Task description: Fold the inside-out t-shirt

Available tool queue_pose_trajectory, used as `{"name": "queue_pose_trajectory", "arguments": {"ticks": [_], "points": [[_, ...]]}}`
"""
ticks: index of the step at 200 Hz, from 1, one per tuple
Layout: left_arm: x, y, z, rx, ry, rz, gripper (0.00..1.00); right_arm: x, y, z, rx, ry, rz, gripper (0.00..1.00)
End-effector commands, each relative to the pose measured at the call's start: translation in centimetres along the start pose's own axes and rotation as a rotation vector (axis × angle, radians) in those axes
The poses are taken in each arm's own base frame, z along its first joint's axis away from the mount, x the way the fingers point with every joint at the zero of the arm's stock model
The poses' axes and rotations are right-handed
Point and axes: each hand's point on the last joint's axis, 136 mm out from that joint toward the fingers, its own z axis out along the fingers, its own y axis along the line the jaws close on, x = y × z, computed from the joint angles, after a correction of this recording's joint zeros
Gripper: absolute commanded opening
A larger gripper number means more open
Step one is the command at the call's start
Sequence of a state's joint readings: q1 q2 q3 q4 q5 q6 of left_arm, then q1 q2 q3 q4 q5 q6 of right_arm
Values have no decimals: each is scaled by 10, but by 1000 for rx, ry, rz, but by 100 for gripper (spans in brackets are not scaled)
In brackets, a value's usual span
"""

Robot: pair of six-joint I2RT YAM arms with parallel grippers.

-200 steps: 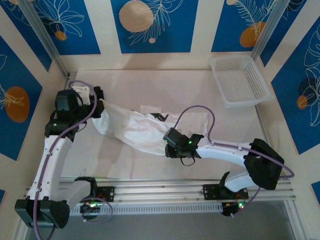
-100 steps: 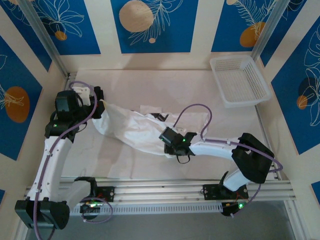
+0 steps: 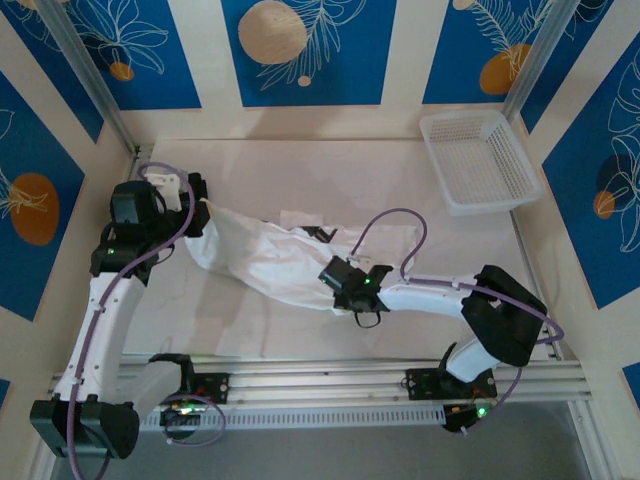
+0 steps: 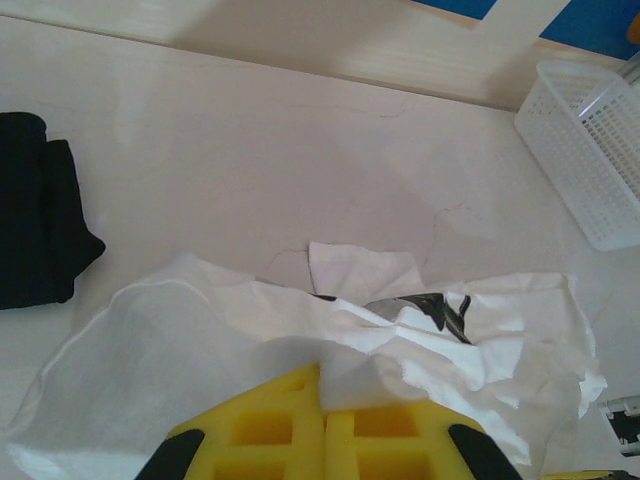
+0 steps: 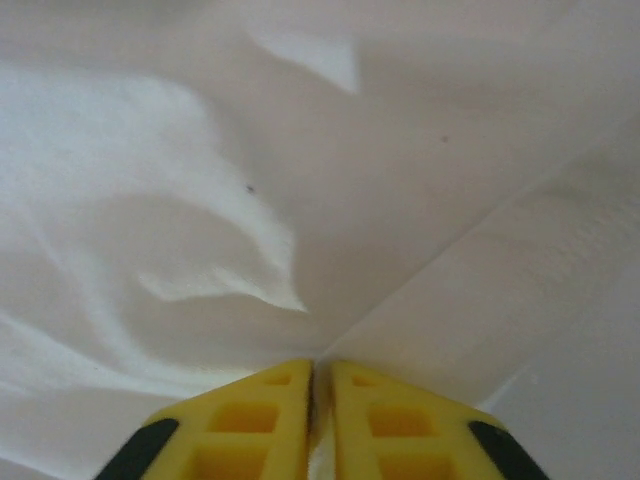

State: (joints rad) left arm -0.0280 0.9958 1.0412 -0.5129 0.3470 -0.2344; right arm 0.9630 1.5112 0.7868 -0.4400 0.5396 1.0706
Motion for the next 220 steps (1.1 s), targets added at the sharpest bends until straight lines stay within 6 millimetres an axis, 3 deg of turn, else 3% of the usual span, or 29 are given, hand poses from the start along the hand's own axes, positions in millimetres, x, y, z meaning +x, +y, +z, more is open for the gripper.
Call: {"name": "queue_pose_trajectory", "arguments": {"ticks": [1, 53, 81, 100, 120, 152, 168, 192, 220], "points": [[-5, -4, -5, 20, -29, 0, 0, -6, -16, -15, 30, -58, -2, 11], [-8, -4, -5, 22, -37, -17, 0, -23, -23, -50, -92, -131, -37, 4], [-15, -8, -8, 31, -56, -36, 0, -50, -16, -84, -284, -234, -74, 0], [-28, -15, -15, 51, -90, -54, 0, -82, -12, -126, -468, -351, -119, 0], [-55, -30, -27, 98, -159, -67, 0, -122, -18, -189, -664, -520, -162, 0], [-123, -58, -67, 146, -324, -44, 0, -184, -46, -294, -779, -801, -166, 0], [-157, -66, -93, 127, -415, -23, 0, -204, -58, -328, -827, -862, -148, 0], [-182, -66, -115, 97, -485, -23, 0, -216, -62, -344, -909, -834, -143, 0], [-174, -52, -109, 44, -461, -36, 0, -210, -56, -318, -965, -688, -128, 0]]}}
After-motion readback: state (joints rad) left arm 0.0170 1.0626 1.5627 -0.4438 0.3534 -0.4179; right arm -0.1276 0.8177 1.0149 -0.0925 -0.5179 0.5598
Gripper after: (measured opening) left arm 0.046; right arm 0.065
